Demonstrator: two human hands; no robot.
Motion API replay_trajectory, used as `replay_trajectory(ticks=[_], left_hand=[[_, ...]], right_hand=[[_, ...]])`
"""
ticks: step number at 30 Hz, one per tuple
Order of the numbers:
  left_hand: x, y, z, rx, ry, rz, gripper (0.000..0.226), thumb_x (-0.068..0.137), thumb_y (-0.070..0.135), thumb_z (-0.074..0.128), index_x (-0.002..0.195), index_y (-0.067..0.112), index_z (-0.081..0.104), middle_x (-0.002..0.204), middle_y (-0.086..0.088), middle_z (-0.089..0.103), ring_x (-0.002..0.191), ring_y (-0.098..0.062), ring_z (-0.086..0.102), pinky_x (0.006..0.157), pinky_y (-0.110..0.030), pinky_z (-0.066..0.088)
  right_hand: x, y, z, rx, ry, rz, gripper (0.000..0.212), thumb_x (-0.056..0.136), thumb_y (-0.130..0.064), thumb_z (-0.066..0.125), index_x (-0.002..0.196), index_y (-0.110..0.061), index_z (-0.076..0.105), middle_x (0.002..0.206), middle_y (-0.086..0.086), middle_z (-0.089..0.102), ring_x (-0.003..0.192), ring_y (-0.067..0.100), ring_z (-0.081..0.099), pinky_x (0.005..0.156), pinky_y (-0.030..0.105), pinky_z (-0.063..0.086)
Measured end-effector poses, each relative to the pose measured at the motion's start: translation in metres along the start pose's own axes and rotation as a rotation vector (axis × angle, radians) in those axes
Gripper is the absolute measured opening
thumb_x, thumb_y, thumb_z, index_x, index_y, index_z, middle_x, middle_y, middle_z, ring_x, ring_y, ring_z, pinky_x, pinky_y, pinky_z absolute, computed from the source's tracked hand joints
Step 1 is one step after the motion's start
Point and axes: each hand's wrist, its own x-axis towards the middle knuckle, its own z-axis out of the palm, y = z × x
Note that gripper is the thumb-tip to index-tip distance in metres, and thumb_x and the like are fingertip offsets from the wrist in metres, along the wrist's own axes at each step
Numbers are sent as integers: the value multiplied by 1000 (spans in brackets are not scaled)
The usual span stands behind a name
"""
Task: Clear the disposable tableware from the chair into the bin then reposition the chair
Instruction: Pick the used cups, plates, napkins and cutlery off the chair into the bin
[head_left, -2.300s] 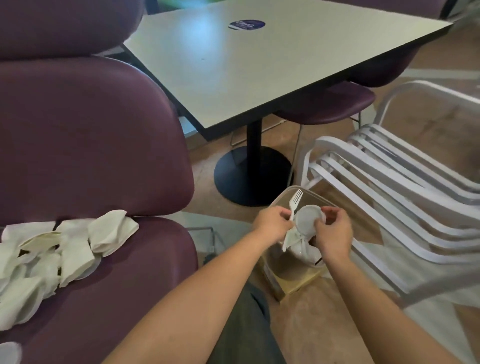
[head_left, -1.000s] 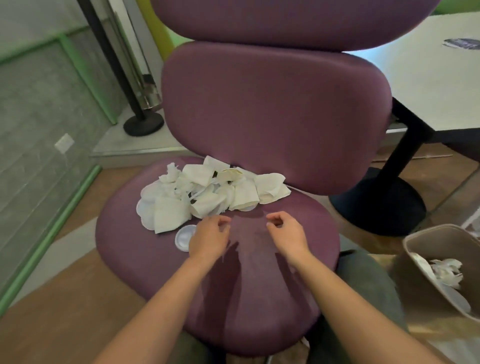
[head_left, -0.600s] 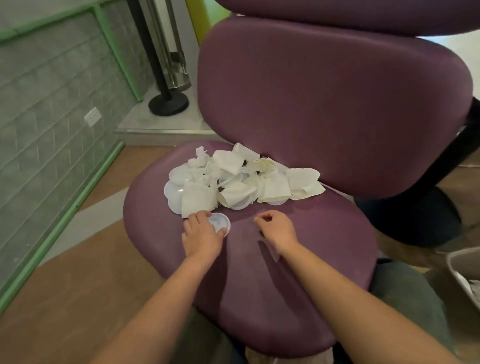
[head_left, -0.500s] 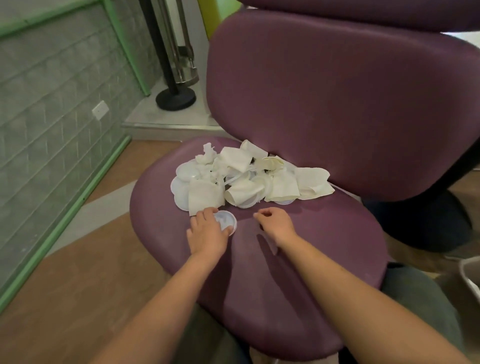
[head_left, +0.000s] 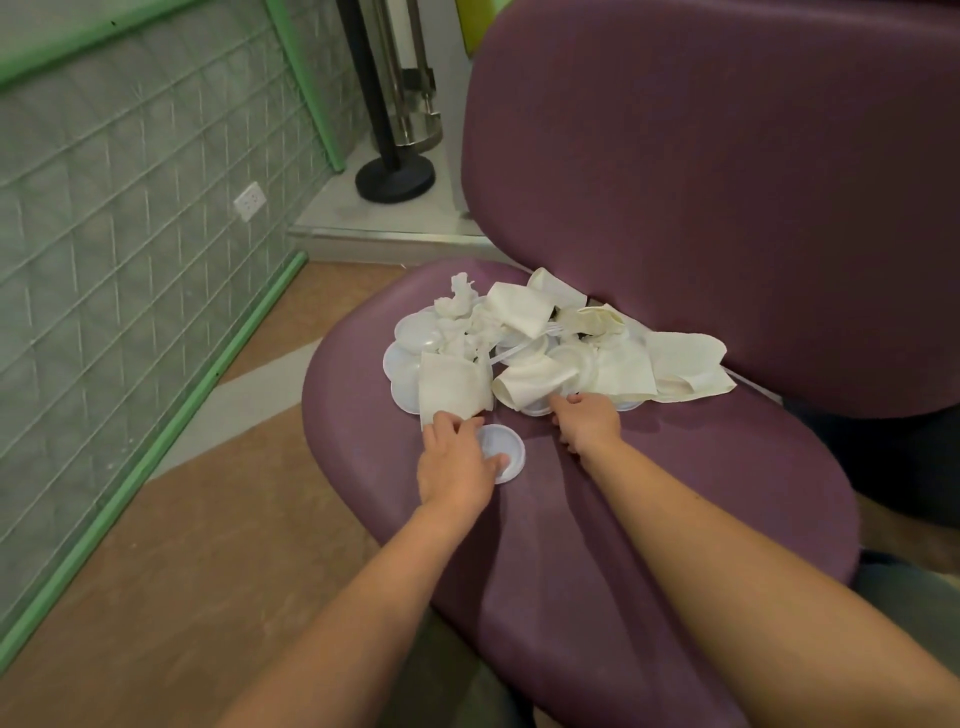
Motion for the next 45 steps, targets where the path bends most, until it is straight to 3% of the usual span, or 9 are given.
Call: replay_trajectory(ticks=[3,8,14,20,28,32,35,38,45], left_hand=[[0,-2,1,32,-2,-16,58,86,45,66,137,26,47,129,-1,39,124,-22,35,93,-35,41],[1,0,-1,-16,26,-52,55,81,41,72,128,24,49,126,0,49,123,-23,39,93,-37,40],[-5,13,-10,-245,-37,-46,37,84,29,67,113,29,44,111,5,62,99,-24,59,77,-36,44],[-17,59,0,-535,-84,-44,32,82,27,70,102,24,45,102,2,62,92,-19,61,81,-40,52],[-44,170,31,-656,-234,264,43,81,9,69,117,27,56,108,9,63,92,-16,61,81,-26,44],[-64,229,52,-647,-325,382,41,80,8,68,114,30,59,100,9,65,88,-11,61,80,-25,49],[-80,271,67,-674,-411,384,36,80,7,69,109,26,58,91,4,64,78,-9,61,60,-30,56],[-98,314,88,-685,-498,413,34,82,3,67,108,22,55,94,-2,64,77,-12,62,45,-22,52],[-131,388,143,-470,-577,599,40,82,9,66,113,31,52,96,6,62,89,-17,62,67,-44,60]], right_hand=[[-6,-1,-4,41,0,31,28,83,-33,56,68,-9,60,76,15,66,69,32,62,69,42,54],[-23,11,-24,157,-24,95,17,83,-17,56,76,-2,62,73,12,66,49,24,58,65,39,58],[-41,40,-44,305,0,69,16,85,-8,58,101,-4,56,69,10,62,52,21,58,55,36,55],[-60,62,-89,413,106,34,18,86,-4,55,104,-5,57,84,11,63,55,21,59,69,43,57],[-87,99,-193,490,401,-113,36,84,4,56,108,-21,53,90,10,61,63,19,57,45,19,47],[-101,125,-242,493,568,-134,41,81,3,59,107,-29,55,87,3,61,76,26,63,62,33,55],[-110,145,-274,535,630,-135,41,83,2,60,111,-27,55,89,5,59,81,26,63,63,35,55],[-116,168,-305,568,708,-105,41,84,4,59,112,-25,54,88,7,58,78,25,62,64,37,56],[-122,216,-357,480,870,-21,41,84,0,62,116,-26,53,103,4,63,94,24,62,82,44,57]])
